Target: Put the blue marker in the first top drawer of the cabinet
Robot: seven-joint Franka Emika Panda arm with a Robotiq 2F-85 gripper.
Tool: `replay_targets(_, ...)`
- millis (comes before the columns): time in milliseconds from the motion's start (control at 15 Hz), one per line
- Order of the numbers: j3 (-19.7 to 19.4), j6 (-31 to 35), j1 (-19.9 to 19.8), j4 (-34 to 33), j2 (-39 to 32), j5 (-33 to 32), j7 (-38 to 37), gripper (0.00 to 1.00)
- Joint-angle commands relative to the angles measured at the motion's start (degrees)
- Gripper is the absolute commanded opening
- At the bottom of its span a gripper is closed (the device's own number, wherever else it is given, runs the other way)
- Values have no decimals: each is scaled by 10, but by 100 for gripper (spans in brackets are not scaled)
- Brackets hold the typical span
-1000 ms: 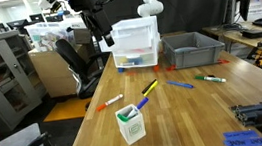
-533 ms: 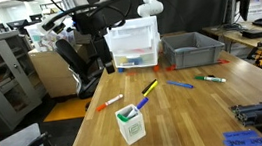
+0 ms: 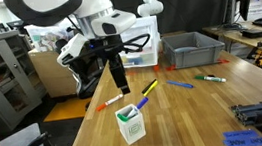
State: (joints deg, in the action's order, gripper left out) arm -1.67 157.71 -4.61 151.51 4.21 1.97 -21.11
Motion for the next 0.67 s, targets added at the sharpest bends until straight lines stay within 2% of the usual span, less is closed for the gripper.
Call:
replay_targets(0, -8, 49, -8, -5, -41, -12, -32, 100)
replay_targets(467, -43, 80, 4, -13, -80, -79, -109, 100)
replay_targets(533, -47, 80, 6, -15, -81, -88, -118, 97)
replay_targets(600, -49, 81, 6, -16, -84, -92, -124, 81)
